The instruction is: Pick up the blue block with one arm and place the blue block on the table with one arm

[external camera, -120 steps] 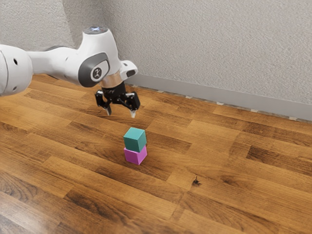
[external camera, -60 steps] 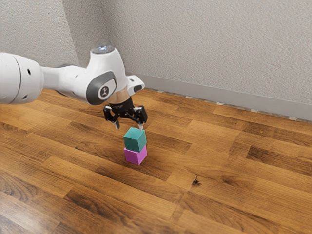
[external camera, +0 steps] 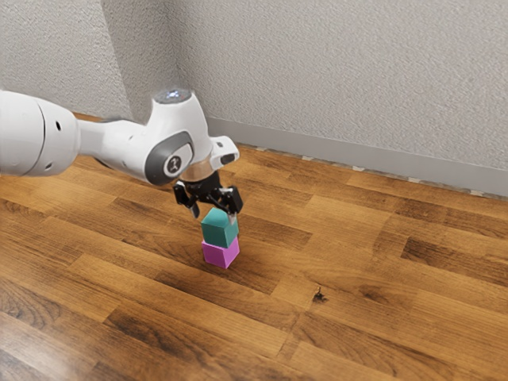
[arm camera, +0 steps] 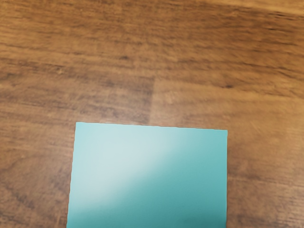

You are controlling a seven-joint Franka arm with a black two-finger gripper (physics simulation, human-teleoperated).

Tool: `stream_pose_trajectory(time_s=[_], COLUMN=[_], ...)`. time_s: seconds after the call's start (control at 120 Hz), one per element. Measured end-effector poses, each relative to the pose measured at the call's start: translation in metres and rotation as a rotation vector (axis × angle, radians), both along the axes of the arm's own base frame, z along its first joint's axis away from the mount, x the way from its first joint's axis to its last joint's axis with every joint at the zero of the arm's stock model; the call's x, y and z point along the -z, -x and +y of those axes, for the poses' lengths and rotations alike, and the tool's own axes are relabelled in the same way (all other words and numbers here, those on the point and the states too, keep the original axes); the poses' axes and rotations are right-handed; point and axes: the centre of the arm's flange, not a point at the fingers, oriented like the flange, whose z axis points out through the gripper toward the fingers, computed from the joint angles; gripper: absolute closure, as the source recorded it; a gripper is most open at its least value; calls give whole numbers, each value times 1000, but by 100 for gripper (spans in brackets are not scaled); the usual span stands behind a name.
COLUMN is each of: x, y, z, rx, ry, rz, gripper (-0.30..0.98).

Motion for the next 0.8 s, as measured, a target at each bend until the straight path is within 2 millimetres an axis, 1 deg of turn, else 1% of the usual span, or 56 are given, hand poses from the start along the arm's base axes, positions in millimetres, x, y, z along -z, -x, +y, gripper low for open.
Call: stream_pose_trajectory(time_s=[0.075,0.142,0.217,0.3,0.425,0.625,0.8], x=[6,11,15,19,32,43,47], y=[-6,-13,-17,-18,-19,-25,-30], z=[1,10,13,14,14,13,13], rx=[13,14,23,35,50,72,86], ry=[-2,-5,-7,-7,-7,-9,-10], rz=[-1,-3,-3,-1,16,18,10], gripper=[0,0,0,0,0,0,0])
